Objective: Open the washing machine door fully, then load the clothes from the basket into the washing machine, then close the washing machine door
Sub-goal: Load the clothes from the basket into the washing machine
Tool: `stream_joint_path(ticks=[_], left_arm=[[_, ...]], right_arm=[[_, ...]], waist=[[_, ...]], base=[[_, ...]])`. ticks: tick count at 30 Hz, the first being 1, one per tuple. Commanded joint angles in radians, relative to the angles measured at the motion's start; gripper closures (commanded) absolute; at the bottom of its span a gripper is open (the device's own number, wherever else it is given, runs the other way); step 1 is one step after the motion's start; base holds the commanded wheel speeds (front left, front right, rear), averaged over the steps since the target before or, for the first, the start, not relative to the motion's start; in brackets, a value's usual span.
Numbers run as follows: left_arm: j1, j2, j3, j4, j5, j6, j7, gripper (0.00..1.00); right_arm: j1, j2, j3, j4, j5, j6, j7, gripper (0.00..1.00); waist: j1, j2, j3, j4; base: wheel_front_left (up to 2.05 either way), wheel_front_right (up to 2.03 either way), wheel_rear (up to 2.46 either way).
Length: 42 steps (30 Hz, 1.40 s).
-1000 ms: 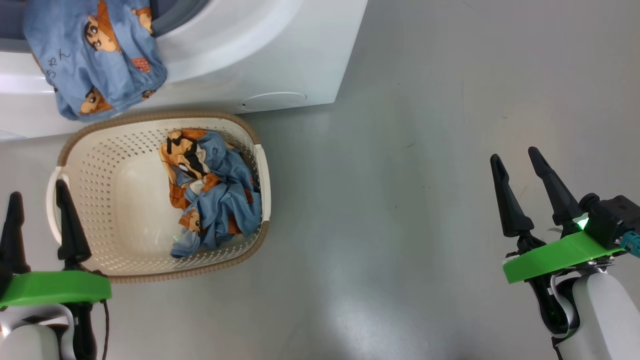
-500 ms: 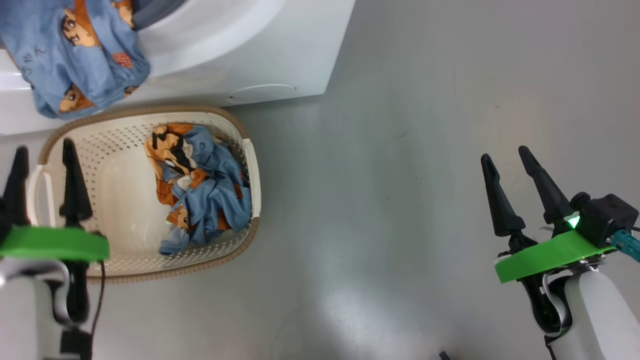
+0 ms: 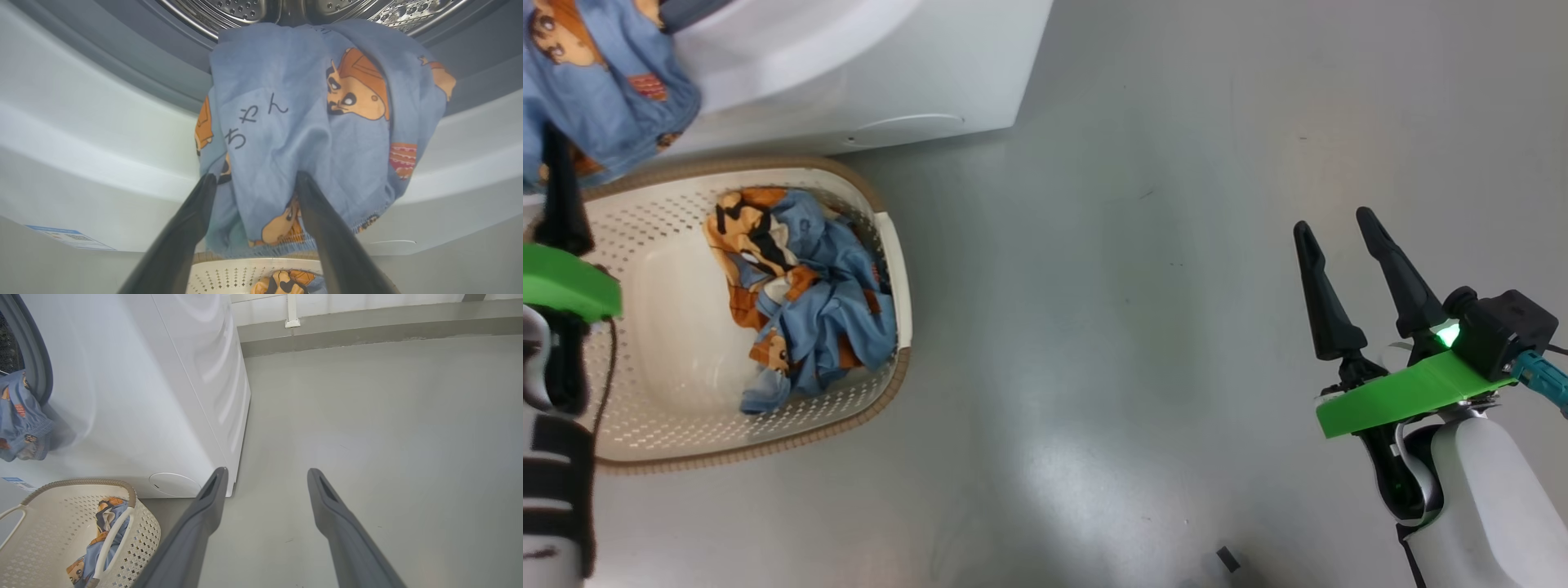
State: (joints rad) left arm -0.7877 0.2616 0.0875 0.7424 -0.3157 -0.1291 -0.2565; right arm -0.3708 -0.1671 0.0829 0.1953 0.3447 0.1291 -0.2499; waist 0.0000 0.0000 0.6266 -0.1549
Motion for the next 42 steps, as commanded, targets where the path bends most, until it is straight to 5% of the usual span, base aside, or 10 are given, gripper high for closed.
stream_joint_path(ticks=[1, 10, 11, 12, 13, 14, 22, 31, 42], left_arm=[[-0.013, 0.056, 0.018, -0.005, -0.003, -0.002, -0.005, 0.00], [-0.085, 0.100, -0.125, 0.082, -0.155, -0.002, -0.005, 0.00], [-0.086, 0.105, -0.147, 0.082, -0.181, -0.002, -0.005, 0.12], [-0.088, 0.114, -0.170, 0.080, -0.200, -0.002, -0.005, 0.55], [-0.089, 0.121, -0.193, 0.076, -0.220, -0.002, -0.005, 0.85], [-0.090, 0.125, -0.218, 0.071, -0.244, -0.002, -0.005, 1.00], [-0.099, 0.164, -0.324, -0.047, -0.433, -0.002, -0.005, 1.00], [-0.109, 0.188, -0.218, -0.246, -0.541, -0.002, -0.005, 1.00], [-0.287, 0.231, -0.325, -0.060, -0.471, -0.002, -0.005, 1.00]], right_arm=[[0.014, -0.001, 0.019, -0.020, -0.009, 0.002, -0.012, 0.00], [0.015, 0.004, 0.023, -0.018, -0.009, 0.002, -0.012, 0.00], [0.016, 0.004, 0.022, -0.019, -0.009, 0.002, -0.012, 0.00], [0.016, 0.004, 0.022, -0.020, -0.008, 0.002, -0.012, 0.00], [0.016, 0.004, 0.022, -0.021, -0.008, 0.002, -0.012, 0.00], [0.016, 0.004, 0.022, -0.022, -0.008, 0.002, -0.012, 0.00], [0.010, 0.004, 0.015, -0.029, -0.006, 0.002, -0.012, 0.00], [0.016, 0.017, 0.010, -0.035, -0.007, 0.002, -0.012, 0.00], [0.025, 0.031, 0.041, -0.023, -0.003, 0.002, -0.012, 0.00]], waist=[[0.0000, 0.0000, 0.003, -0.007], [0.0000, 0.0000, 0.004, -0.021], [0.0000, 0.0000, 0.003, -0.021], [0.0000, 0.0000, 0.004, -0.021], [0.0000, 0.0000, 0.004, -0.021], [0.0000, 0.0000, 0.004, -0.020], [0.0000, 0.0000, 0.011, -0.015], [0.0000, 0.0000, 0.016, -0.023], [0.0000, 0.0000, -0.004, -0.060]], base=[[0.00, 0.00, 0.00], [0.00, 0.00, 0.00], [0.00, 0.00, 0.00], [0.00, 0.00, 0.00], [0.00, 0.00, 0.00], [0.00, 0.00, 0.00], [0.00, 0.00, 0.00], [0.00, 0.00, 0.00], [0.00, 0.00, 0.00]])
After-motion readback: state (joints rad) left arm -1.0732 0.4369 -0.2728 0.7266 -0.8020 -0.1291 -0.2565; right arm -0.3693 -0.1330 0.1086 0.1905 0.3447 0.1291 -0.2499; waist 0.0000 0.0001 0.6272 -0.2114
